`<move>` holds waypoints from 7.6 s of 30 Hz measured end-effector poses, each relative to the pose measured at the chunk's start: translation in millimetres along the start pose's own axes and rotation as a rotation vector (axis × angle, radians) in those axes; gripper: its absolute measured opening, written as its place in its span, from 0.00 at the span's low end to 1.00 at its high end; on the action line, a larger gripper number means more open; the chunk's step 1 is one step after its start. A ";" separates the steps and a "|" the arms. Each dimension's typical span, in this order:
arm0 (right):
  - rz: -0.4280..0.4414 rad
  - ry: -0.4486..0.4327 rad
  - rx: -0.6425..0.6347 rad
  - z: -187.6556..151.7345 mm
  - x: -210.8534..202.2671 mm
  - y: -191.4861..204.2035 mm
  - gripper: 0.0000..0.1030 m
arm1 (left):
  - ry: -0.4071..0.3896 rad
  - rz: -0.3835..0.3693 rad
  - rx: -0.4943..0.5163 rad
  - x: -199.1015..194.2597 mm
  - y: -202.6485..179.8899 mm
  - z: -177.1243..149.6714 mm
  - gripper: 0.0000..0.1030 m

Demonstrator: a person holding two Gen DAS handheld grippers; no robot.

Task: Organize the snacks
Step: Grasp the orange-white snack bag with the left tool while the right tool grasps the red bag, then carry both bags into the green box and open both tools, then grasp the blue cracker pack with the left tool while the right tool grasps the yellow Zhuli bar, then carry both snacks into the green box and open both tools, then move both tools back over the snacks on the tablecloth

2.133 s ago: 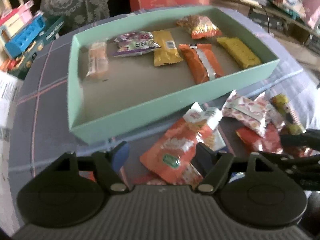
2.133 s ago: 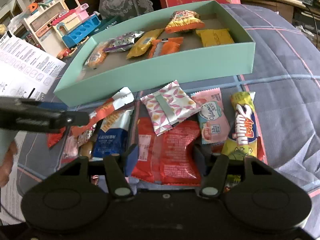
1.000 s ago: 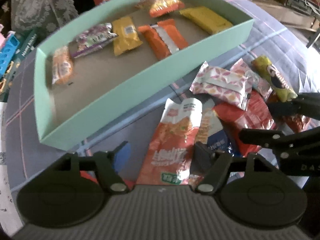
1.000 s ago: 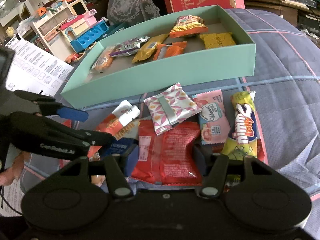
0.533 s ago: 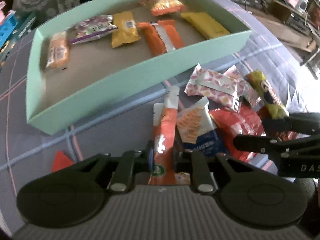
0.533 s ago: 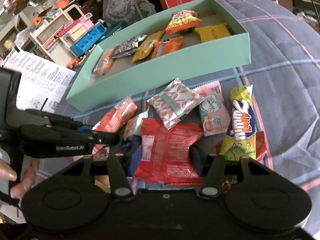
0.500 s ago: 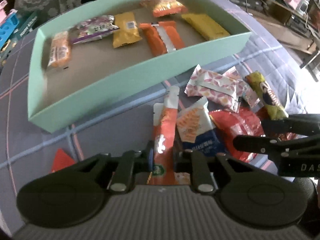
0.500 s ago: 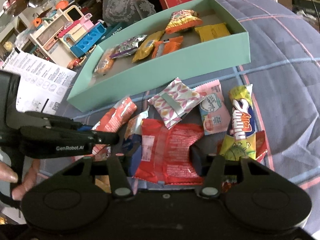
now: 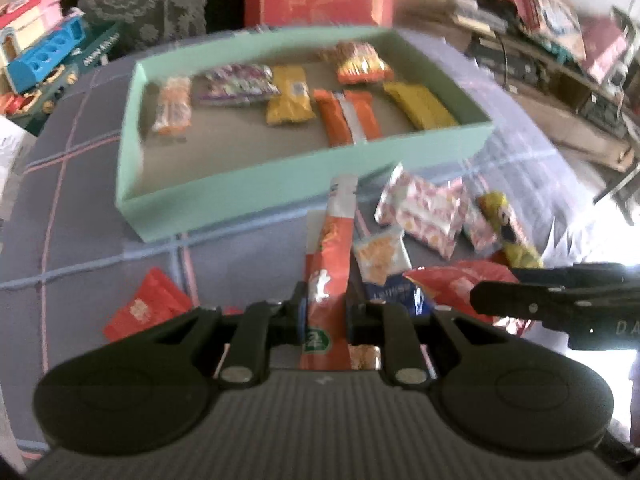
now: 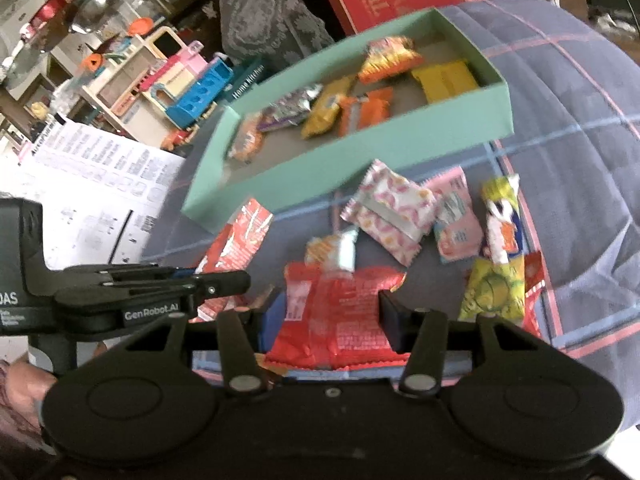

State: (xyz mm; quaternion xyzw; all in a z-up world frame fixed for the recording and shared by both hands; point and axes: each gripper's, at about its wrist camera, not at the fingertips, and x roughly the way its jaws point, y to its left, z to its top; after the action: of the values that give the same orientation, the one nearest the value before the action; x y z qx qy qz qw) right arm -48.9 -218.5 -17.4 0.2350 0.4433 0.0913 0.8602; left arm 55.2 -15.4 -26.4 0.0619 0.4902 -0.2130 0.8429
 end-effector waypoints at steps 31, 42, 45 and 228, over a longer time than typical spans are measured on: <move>-0.015 -0.063 -0.059 143.9 126.7 53.2 0.82 | -0.043 0.199 -0.091 68.7 64.3 115.5 0.53; -0.048 -0.119 -0.067 140.1 97.4 44.7 1.00 | -0.080 0.247 -0.087 58.6 56.6 105.1 1.00; -0.046 -0.121 -0.084 135.5 86.7 44.9 1.00 | -0.075 0.236 -0.103 51.4 55.2 101.8 1.00; -0.054 -0.074 -0.044 78.6 45.6 45.9 1.00 | -0.101 0.260 -0.264 -18.4 74.6 9.1 1.00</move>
State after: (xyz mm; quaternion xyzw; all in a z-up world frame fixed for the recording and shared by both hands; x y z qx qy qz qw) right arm 43.7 -187.1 11.1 0.2073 0.4152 0.0690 0.8831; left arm 85.9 54.5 -13.8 0.0029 0.4587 -0.0389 0.8878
